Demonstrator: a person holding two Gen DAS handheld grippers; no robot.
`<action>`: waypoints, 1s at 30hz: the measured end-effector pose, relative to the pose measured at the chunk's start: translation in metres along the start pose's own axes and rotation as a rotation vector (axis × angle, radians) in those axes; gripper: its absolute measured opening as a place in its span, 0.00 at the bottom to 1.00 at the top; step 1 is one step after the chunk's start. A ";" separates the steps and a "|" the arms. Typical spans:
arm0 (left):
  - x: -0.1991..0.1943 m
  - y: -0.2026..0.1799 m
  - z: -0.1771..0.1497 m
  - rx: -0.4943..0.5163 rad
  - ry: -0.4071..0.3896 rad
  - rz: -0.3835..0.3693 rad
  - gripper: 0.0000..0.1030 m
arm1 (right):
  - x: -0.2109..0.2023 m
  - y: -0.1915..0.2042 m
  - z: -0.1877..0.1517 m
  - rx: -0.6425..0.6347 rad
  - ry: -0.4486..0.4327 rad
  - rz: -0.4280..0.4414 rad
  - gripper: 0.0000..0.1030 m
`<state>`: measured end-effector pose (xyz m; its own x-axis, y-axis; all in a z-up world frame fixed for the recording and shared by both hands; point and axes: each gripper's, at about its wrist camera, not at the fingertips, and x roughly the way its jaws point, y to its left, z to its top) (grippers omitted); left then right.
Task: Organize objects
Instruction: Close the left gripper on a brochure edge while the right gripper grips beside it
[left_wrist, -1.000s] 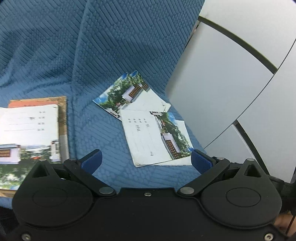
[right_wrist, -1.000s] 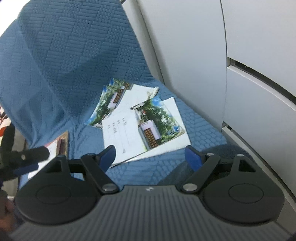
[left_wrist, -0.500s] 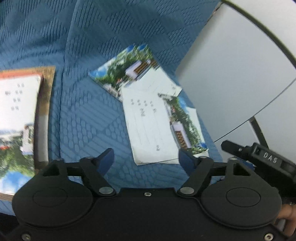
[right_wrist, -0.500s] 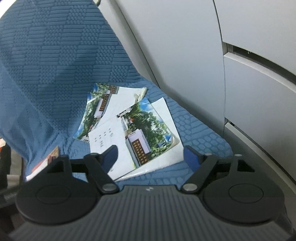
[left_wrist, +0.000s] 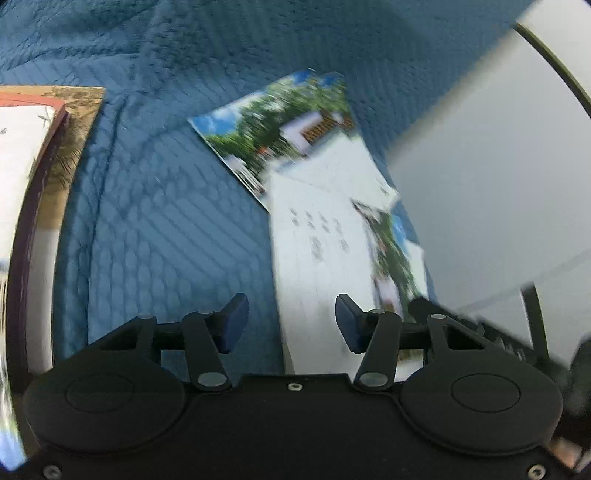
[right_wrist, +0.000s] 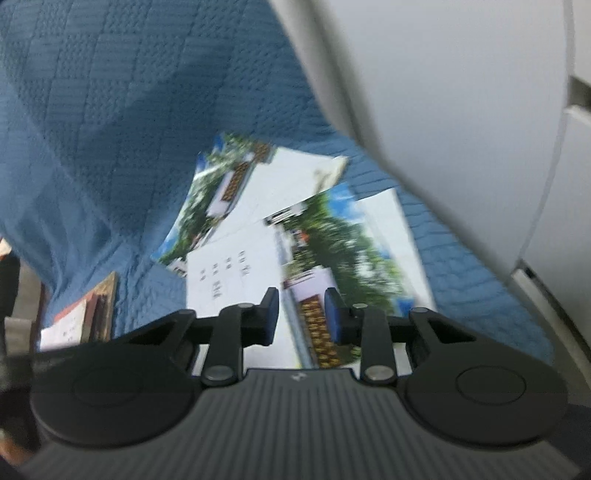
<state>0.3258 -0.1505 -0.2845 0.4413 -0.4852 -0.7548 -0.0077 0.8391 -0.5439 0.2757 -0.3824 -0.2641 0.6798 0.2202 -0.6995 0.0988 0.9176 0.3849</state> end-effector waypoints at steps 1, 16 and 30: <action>0.003 0.001 0.005 -0.012 -0.011 -0.007 0.48 | 0.004 0.001 0.001 0.004 0.003 0.025 0.30; 0.043 0.017 0.047 -0.122 0.000 -0.146 0.48 | 0.037 -0.008 0.000 0.041 0.062 0.053 0.27; 0.039 0.051 0.032 -0.371 0.082 -0.423 0.28 | 0.035 -0.020 0.001 0.136 0.043 0.065 0.28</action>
<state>0.3718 -0.1184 -0.3300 0.4036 -0.7901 -0.4613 -0.1668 0.4322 -0.8862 0.2982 -0.3936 -0.2961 0.6561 0.2941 -0.6950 0.1553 0.8486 0.5057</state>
